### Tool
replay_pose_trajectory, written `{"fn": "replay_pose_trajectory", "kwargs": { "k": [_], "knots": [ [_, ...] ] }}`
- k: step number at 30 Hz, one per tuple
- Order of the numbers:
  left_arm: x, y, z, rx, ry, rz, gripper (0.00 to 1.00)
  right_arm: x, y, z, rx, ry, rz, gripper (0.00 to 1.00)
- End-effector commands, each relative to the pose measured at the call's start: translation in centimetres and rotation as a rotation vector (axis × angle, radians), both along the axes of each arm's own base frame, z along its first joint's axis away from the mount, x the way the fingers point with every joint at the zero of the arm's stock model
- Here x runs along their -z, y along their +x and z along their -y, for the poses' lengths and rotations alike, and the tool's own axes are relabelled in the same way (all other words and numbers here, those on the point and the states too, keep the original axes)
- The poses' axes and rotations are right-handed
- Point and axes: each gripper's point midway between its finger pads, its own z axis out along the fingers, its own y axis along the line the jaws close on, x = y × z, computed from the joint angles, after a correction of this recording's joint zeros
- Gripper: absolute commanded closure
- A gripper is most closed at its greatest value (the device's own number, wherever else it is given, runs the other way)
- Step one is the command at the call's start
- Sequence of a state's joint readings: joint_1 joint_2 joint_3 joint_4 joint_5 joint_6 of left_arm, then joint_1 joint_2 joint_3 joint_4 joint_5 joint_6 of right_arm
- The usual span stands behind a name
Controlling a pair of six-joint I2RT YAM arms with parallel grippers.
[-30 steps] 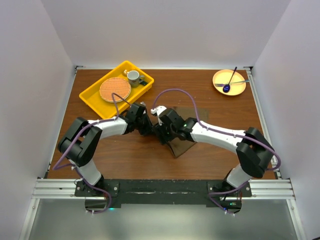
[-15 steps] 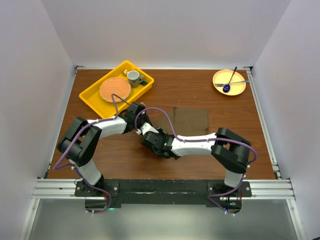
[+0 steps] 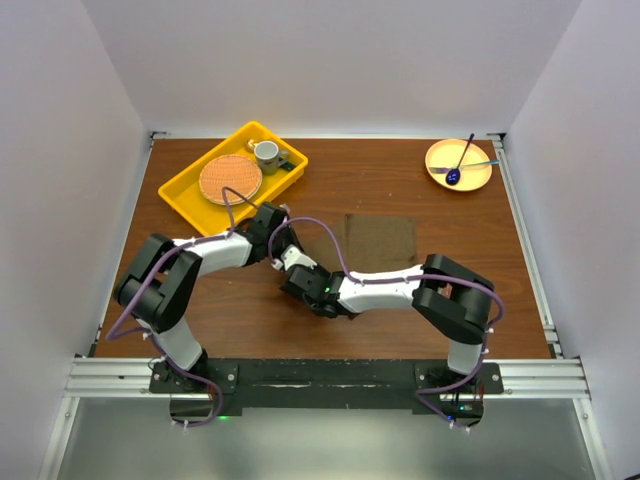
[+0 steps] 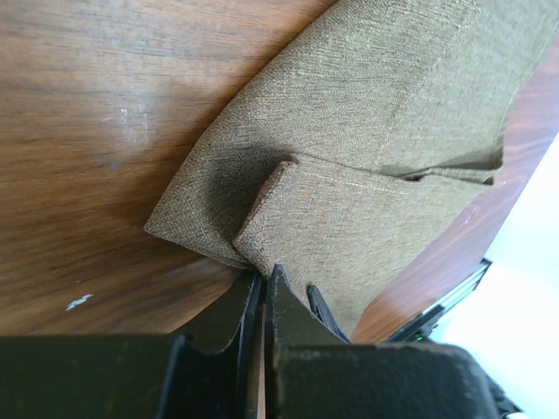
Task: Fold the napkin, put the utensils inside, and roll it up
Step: Roll the napkin with the utensil
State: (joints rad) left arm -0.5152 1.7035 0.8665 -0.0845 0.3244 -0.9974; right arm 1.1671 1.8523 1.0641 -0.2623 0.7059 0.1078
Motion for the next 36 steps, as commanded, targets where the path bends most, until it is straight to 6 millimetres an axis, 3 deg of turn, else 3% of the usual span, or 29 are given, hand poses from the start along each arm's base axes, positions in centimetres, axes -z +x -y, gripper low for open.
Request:
{"fn": "replay_pose_trajectory", "kwargs": {
  "k": [1,6,8,9,10,12,17,19,20,22,25,36],
  "knots": [
    [-1.7,1.1,-1.0,0.071,0.019,0.148,0.89,-1.5,0.6,-1.9,-0.035,0.157,-0.143,1.0],
    [-4.0,1.7,-2.4,0.118,0.078,0.31,0.64,-1.9,1.1,-2.3,-0.071,0.375,-0.35,1.0],
    [-5.3,1.9,-2.7,0.121,0.093,0.36,0.6,-2.2,1.4,-2.3,-0.075,0.444,-0.411,1.0],
    [-5.7,1.9,-3.0,0.129,0.108,0.382,0.57,-2.3,2.6,-1.5,-0.045,0.469,-0.415,1.0],
    [-6.6,2.0,-3.3,0.121,0.115,0.413,0.57,-2.3,1.9,-2.1,-0.082,0.519,-0.485,1.0],
    [-7.2,1.9,-3.7,0.123,0.132,0.441,0.56,-2.3,3.1,-1.3,-0.061,0.552,-0.526,1.0],
    [-9.2,1.6,-3.9,0.122,0.112,0.504,0.56,-1.6,3.3,-0.3,-0.071,0.684,-0.68,1.0],
    [-8.8,1.3,-3.5,0.141,0.106,0.501,0.57,-1.6,4.3,0.5,-0.056,0.749,-0.696,1.0],
    [-8.7,1.3,-3.3,0.149,0.101,0.502,0.58,-1.5,3.3,0.4,-0.071,0.799,-0.758,1.0],
    [-8.0,1.0,-2.5,0.179,0.085,0.481,0.6,-1.7,4.3,1.0,-0.069,0.88,-0.769,1.0],
    [-7.3,0.8,-1.3,0.206,0.059,0.464,0.62,-1.2,4.1,2.2,-0.036,0.972,-0.818,1.0],
    [-6.4,1.5,3.3,0.278,-0.03,0.462,0.68,2.2,4.9,6.0,0.105,1.038,-0.875,1.0]
  ]
}}
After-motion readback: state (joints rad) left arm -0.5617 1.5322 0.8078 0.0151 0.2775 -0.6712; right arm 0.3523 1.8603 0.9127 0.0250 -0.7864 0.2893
